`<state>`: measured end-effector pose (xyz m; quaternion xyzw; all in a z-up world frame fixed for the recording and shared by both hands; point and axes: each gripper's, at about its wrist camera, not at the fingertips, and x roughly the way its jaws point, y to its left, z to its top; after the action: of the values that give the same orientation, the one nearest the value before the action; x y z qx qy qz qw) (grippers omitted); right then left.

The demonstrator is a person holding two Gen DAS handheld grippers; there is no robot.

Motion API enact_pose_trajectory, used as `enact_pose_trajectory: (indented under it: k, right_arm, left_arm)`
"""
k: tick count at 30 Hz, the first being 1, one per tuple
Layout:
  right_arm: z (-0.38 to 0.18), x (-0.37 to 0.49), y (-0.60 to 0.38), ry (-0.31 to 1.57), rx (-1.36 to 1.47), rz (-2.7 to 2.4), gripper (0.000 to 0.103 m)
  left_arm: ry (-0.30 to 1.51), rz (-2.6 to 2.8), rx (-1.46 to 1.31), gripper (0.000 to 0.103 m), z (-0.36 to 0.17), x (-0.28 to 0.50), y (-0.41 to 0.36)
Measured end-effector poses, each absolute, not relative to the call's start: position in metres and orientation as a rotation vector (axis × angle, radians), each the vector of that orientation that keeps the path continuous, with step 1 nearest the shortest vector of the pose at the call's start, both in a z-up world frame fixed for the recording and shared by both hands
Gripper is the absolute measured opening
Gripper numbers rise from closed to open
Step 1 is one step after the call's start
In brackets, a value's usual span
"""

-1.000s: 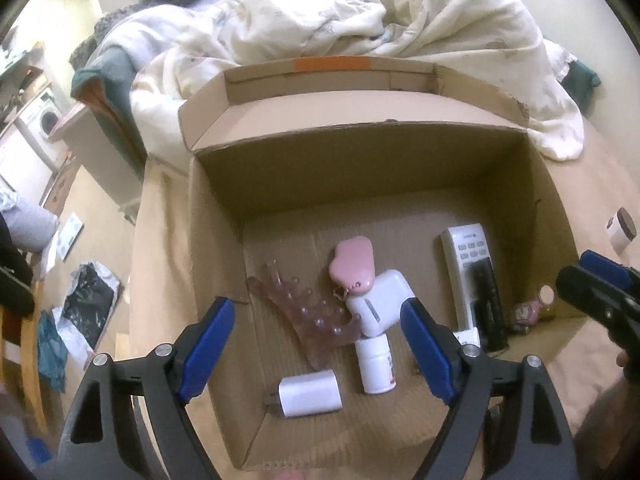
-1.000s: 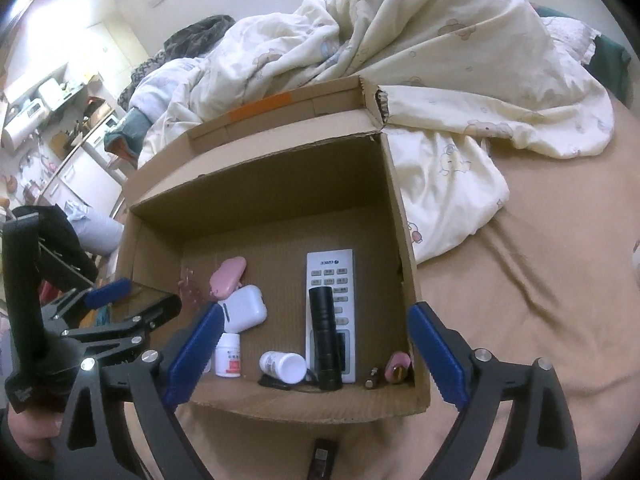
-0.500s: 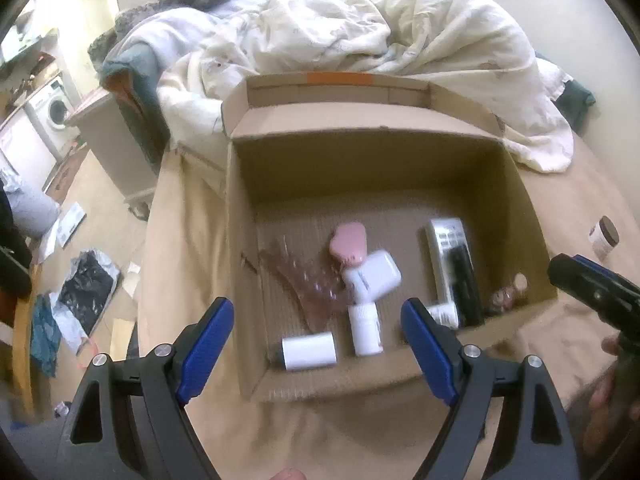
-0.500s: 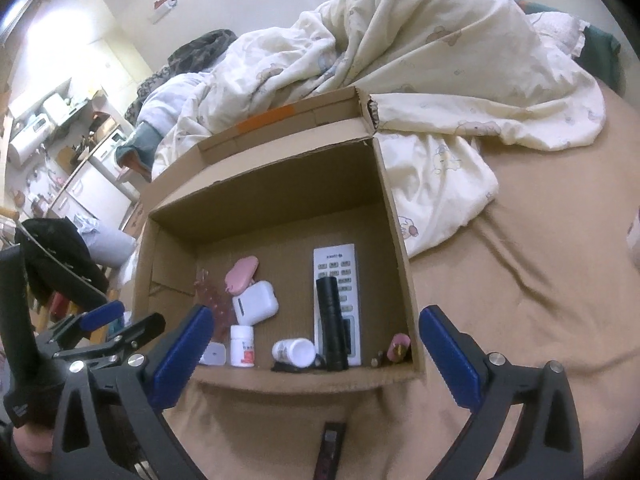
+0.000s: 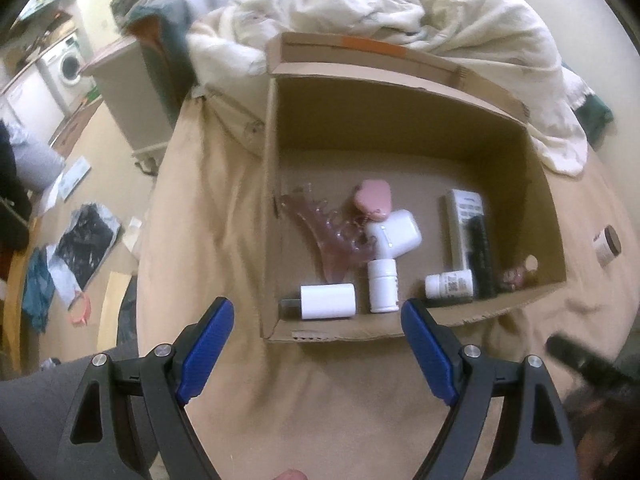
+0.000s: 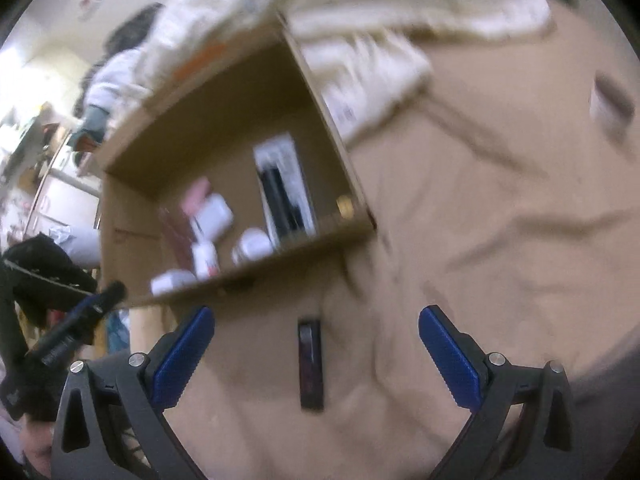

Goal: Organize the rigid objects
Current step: 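Grasp the black QR-labelled device on the bedspread with the right tool, then carry the black device with the right tool toward the box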

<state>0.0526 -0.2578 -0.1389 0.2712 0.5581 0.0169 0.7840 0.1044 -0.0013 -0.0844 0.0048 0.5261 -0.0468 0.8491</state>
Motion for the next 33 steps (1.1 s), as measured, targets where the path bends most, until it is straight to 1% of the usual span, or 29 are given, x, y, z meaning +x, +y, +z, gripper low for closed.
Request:
enact_pose_trajectory:
  k: [1,3,4,6,11,13,15,16,17,20,24,27,31,33]
  right_arm:
    - [-0.141,0.053,-0.256,1.210,0.603,0.058,0.088]
    - [-0.147,0.054,-0.250,1.239,0.614,0.092,0.067]
    - [-0.152,0.055,-0.245,1.264,0.603,0.108,0.059]
    - [-0.164,0.056,-0.236,1.312,0.592,0.124,0.053]
    - [-0.188,0.065,-0.213,1.413,0.430,0.088,0.051]
    - [-0.199,0.067,-0.203,1.450,0.362,0.079,0.040]
    - [-0.201,0.068,-0.198,1.452,0.314,0.071,0.035]
    - [-0.200,0.068,-0.197,1.446,0.302,0.073,0.024]
    - [-0.199,0.067,-0.196,1.438,0.288,0.071,0.021]
    - [-0.191,0.061,-0.203,1.406,0.299,0.053,0.020]
    - [-0.163,0.047,-0.232,1.289,0.444,0.021,0.020]
    - [-0.139,0.037,-0.241,1.219,0.502,0.059,0.020]
    - [-0.099,0.027,-0.244,1.129,0.466,0.119,0.020]
    - [-0.075,0.036,-0.253,1.070,0.433,0.147,0.020]
  left_arm:
    - [1.114,-0.094,0.001,0.084,-0.085,0.105,0.000]
    - [1.122,-0.091,-0.005,0.084,-0.087,0.106,0.000]
    - [1.125,-0.094,-0.004,0.084,-0.088,0.106,-0.001]
    - [1.129,-0.098,0.000,0.084,-0.089,0.106,-0.002]
    - [1.143,-0.110,0.013,0.084,-0.093,0.105,-0.008]
    - [1.146,-0.118,0.022,0.084,-0.095,0.104,-0.012]
    - [1.139,-0.122,0.033,0.084,-0.095,0.102,-0.016]
    - [1.137,-0.119,0.043,0.085,-0.095,0.101,-0.018]
    - [1.136,-0.119,0.047,0.086,-0.095,0.101,-0.019]
    - [1.145,-0.122,0.032,0.087,-0.094,0.103,-0.017]
    - [1.143,-0.131,0.022,0.087,-0.091,0.099,-0.014]
    - [1.160,-0.139,0.041,0.087,-0.096,0.095,-0.016]
    - [1.184,-0.168,0.049,0.087,-0.101,0.091,-0.024]
    - [1.177,-0.174,0.057,0.087,-0.101,0.089,-0.028]
